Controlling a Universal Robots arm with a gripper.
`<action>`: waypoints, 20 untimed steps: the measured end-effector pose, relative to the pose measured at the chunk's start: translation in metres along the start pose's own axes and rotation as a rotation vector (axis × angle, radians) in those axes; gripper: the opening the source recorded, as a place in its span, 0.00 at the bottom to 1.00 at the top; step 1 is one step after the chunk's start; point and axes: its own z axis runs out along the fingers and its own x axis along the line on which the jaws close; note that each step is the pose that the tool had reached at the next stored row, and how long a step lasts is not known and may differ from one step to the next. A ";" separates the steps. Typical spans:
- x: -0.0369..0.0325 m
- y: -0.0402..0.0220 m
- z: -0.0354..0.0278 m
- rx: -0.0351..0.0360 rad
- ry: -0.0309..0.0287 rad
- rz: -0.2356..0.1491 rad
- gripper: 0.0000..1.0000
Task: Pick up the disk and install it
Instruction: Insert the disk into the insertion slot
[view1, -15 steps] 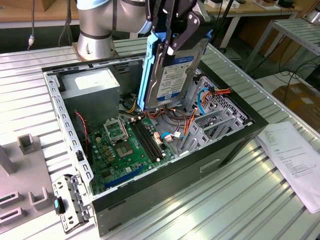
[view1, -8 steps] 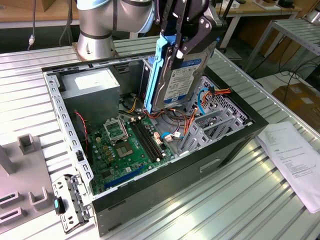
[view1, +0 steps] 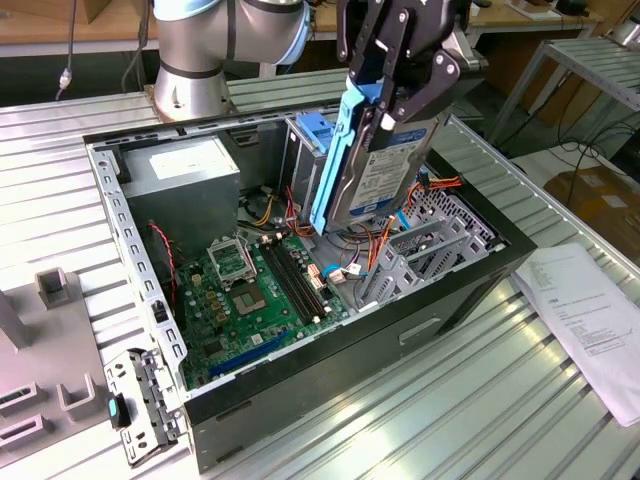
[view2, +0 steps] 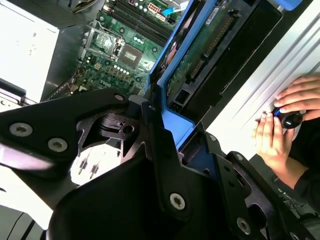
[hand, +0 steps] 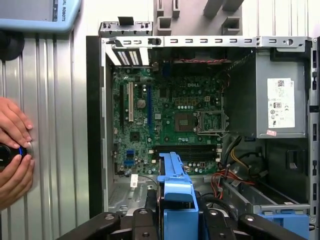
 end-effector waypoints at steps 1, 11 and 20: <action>0.0026 -0.0021 0.0003 -0.0001 0.0001 0.000 0.37; 0.0163 -0.0233 0.0025 -0.0001 0.0001 0.001 0.37; 0.0214 -0.0583 0.0049 -0.0001 0.0000 0.001 0.37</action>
